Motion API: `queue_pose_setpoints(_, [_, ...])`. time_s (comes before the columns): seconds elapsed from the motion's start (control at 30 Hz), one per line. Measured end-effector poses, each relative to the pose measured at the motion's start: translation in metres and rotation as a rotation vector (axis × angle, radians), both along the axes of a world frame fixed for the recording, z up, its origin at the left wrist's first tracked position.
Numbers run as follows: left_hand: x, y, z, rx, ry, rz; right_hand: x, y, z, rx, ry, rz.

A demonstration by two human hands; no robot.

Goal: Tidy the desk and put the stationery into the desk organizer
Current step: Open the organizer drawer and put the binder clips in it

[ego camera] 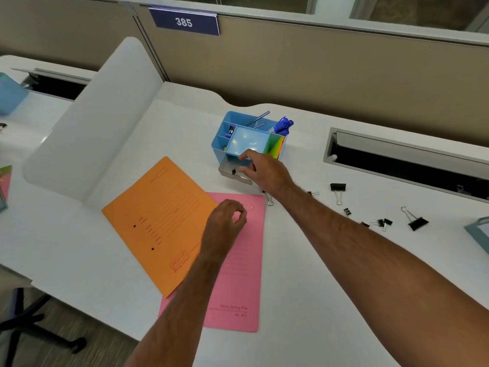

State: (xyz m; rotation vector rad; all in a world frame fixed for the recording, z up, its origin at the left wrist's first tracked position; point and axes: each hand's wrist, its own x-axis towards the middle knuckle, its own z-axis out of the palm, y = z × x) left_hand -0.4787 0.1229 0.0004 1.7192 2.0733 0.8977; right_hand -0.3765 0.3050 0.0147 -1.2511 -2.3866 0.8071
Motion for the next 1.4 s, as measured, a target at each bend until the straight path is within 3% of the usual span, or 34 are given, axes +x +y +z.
queue_pose_setpoints(0.27, [-0.030,0.040,0.016,0.062,0.043,0.021,0.061,-0.011,-0.016,-0.084,0.137,-0.185])
queue_pose_setpoints(0.63, [-0.042,0.101,0.030,-0.054,0.239,0.013,0.160,-0.043,-0.040,-0.205,0.097,-0.384])
queue_pose_setpoints(1.1, [0.011,0.076,0.020,0.027,0.184,-0.045,0.228,-0.084,-0.044,-0.296,0.013,-0.489])
queue_pose_setpoints(1.4, [0.078,0.046,-0.015,-0.124,0.096,-0.232,0.253,-0.109,-0.048,-0.346,-0.064,-0.408])
